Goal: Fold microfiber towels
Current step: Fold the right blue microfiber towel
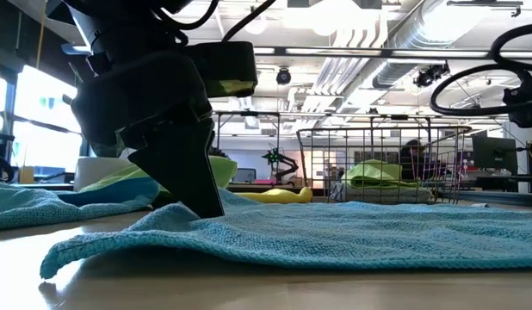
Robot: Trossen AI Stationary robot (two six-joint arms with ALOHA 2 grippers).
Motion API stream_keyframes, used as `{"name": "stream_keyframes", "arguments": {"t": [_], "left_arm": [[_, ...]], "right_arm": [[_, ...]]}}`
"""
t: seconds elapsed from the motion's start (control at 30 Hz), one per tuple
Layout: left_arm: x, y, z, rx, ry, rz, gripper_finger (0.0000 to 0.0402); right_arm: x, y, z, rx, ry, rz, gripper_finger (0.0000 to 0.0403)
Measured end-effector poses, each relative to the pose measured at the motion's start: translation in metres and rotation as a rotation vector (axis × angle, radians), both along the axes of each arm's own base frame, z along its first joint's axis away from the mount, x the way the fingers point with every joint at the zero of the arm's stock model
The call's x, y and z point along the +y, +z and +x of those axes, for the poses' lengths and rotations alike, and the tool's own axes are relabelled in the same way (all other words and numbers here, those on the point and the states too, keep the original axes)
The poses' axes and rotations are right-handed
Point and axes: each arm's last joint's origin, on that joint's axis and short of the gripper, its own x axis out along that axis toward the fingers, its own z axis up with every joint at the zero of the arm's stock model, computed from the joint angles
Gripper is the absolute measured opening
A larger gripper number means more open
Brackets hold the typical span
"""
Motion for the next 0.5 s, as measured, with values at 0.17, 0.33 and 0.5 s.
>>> {"name": "stream_keyframes", "arguments": {"t": [0.17, 0.33, 0.5], "left_arm": [[0.0000, 0.0000, 0.0001, -0.001, 0.000, 0.000, 0.0085], [0.0003, 0.0000, 0.0002, -0.002, 0.007, -0.002, 0.0085], [0.0002, 0.0002, 0.0004, -0.006, 0.015, -0.008, 0.0085]], "right_arm": [[0.0007, -0.0002, 0.0010, -0.013, 0.017, 0.000, 0.0170], [0.0007, -0.0005, 0.0009, -0.012, 0.018, 0.001, 0.0135], [0.0012, -0.0005, 0.0013, -0.014, 0.018, 0.008, 0.0100]]}}
